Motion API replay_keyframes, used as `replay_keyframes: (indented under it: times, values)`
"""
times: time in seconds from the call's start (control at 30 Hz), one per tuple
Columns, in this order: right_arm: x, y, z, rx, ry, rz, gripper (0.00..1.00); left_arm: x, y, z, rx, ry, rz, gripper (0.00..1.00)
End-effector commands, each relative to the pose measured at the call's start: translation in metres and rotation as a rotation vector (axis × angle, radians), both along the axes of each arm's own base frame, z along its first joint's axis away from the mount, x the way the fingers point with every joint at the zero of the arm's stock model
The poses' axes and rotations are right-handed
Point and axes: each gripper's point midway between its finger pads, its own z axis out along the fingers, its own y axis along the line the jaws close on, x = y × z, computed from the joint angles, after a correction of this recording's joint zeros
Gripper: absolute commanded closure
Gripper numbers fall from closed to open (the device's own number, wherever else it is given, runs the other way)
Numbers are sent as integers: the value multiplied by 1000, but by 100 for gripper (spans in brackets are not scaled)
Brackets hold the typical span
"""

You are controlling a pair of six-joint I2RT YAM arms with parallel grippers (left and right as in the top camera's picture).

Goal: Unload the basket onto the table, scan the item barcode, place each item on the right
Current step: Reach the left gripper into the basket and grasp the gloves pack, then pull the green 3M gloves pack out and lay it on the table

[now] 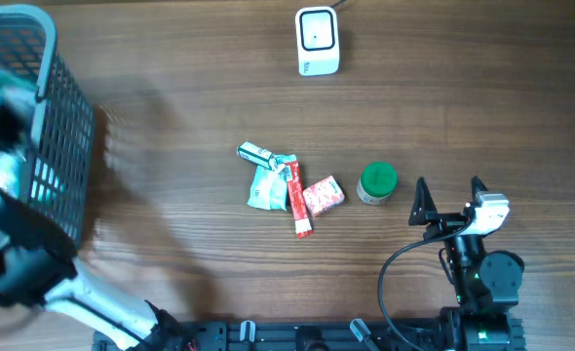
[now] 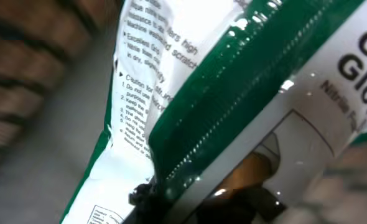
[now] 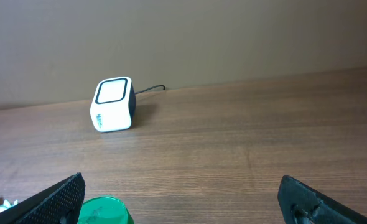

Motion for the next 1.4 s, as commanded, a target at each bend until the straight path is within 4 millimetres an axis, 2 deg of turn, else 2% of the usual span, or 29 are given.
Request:
replay_keyframes:
  times: [0.0,0.03,0.07,0.1,0.17,0.2,0.23,0.27,0.33,0.37,0.43,0.47,0.53,0.63,0.77,0.9,0.97,1.03,1.07,1.17,1.3,1.37]
  values:
    - [0,-3,1,17,-2,-16,0,-11,-16,189,177,-419,131,96]
    - [0,-3,1,17,-2,-16,0,-18,-23,210,188,-470,146,96]
    - [0,-3,1,17,-2,-16,0,-27,-43,239,178,-557,138,96]
    - [0,-3,1,17,-2,-16,0,-33,-64,259,151,-618,104,96]
    - [0,-3,1,17,-2,-16,0,-38,-101,276,87,-677,37,96]
    - [0,-3,1,17,-2,-16,0,-39,-116,280,63,-686,6,96]
    - [0,-3,1,18,-2,-16,0,-40,-142,280,28,-678,-51,96]
    - [0,-3,1,17,-2,-16,0,-39,-171,273,-14,-640,-113,96]
    - [0,-3,1,18,-2,-16,0,-35,-209,254,-80,-559,-201,96]
    - [0,-3,1,17,-2,-16,0,-31,-233,233,-107,-479,-257,96]
    - [0,-3,1,17,-2,-16,0,-26,-254,209,-124,-396,-310,96]
    - [0,-3,1,17,-2,-16,0,-19,-278,177,-147,-303,-364,96]
    - [0,-3,1,17,-2,-16,0,-10,-300,143,-175,-222,-398,96]
    - [0,-3,1,17,-2,-16,0,9,-333,78,-176,-109,-457,96]
    - [0,-3,1,18,-2,-16,0,33,-365,9,-156,-37,-529,96]
    - [0,-3,1,17,-2,-16,0,53,-399,-43,-155,-2,-609,96]
    - [0,-3,1,18,-2,-16,1,54,-412,-63,-147,30,-662,96]
    - [0,-3,1,17,-2,-16,0,46,-423,-82,-140,90,-717,95]
    - [0,-3,1,17,-2,-16,0,34,-429,-92,-133,146,-765,95]
    - [0,-3,1,17,-2,-16,0,8,-430,-99,-100,260,-830,95]
    - [0,-3,1,17,-2,-16,0,-24,-405,-99,13,434,-834,93]
    - [0,-3,1,17,-2,-16,0,-32,-396,-98,48,479,-826,93]
